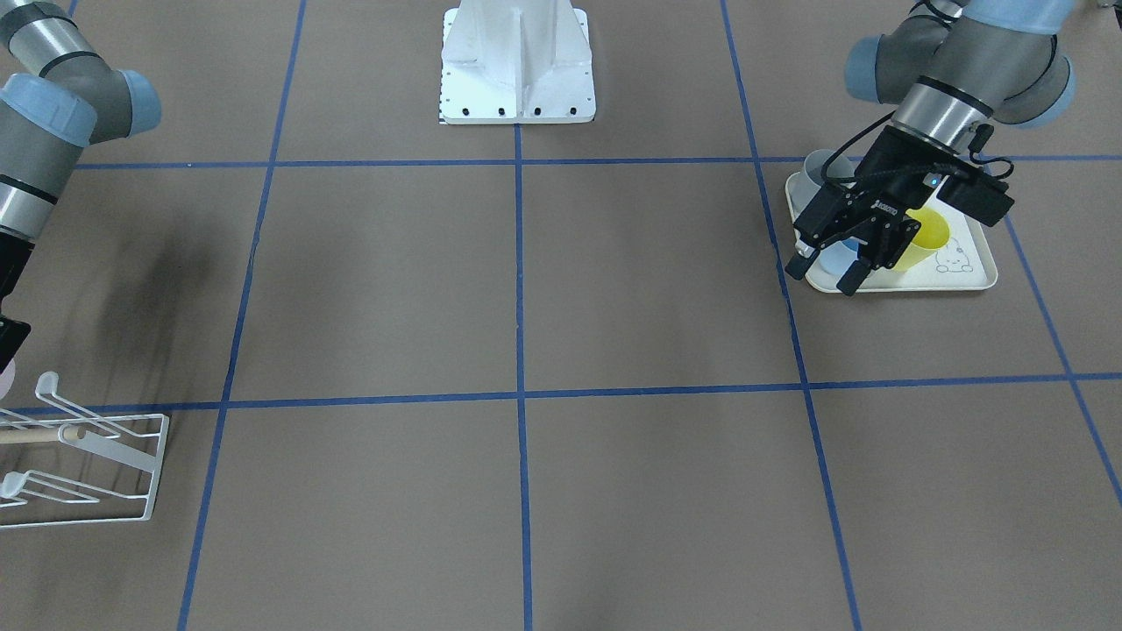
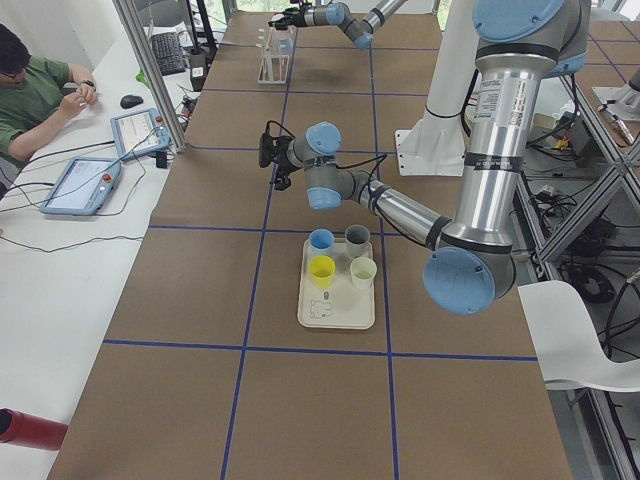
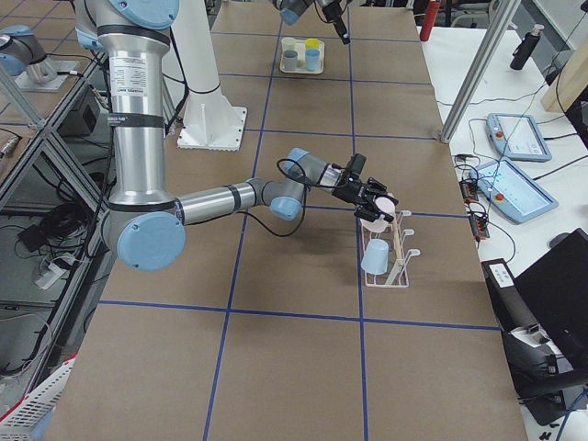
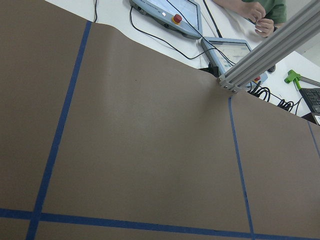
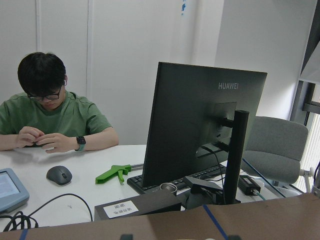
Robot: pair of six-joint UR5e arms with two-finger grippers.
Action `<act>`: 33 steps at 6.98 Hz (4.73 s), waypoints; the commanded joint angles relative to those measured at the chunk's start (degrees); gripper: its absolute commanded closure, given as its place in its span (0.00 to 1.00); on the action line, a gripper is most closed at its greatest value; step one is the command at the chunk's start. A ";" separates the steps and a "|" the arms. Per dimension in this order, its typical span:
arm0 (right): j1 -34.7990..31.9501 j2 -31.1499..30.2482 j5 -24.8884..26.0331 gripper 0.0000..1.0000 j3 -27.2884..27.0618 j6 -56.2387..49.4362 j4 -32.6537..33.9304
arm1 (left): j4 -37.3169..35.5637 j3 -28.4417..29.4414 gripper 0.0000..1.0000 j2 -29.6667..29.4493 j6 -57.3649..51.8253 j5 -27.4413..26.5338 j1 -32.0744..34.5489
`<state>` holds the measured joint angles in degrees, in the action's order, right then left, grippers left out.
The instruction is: Transfer IKEA cup to right arm and place on rack
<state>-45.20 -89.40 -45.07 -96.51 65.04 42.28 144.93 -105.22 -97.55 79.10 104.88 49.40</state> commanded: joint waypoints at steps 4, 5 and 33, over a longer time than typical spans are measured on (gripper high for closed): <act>0.20 1.06 -0.02 1.00 2.11 0.43 0.00 | 0.00 0.10 0.00 0.08 0.00 -0.03 0.00; 0.20 1.24 -0.02 1.00 2.47 0.52 -0.09 | 0.00 0.01 0.00 0.08 0.00 -0.03 0.00; 1.34 1.33 -0.02 0.13 6.07 3.16 -0.09 | -0.08 -0.08 0.00 -0.01 0.35 0.06 -0.09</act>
<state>-43.50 -88.11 -45.06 -90.46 68.23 42.16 144.84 -105.37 -97.52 79.45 104.94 49.31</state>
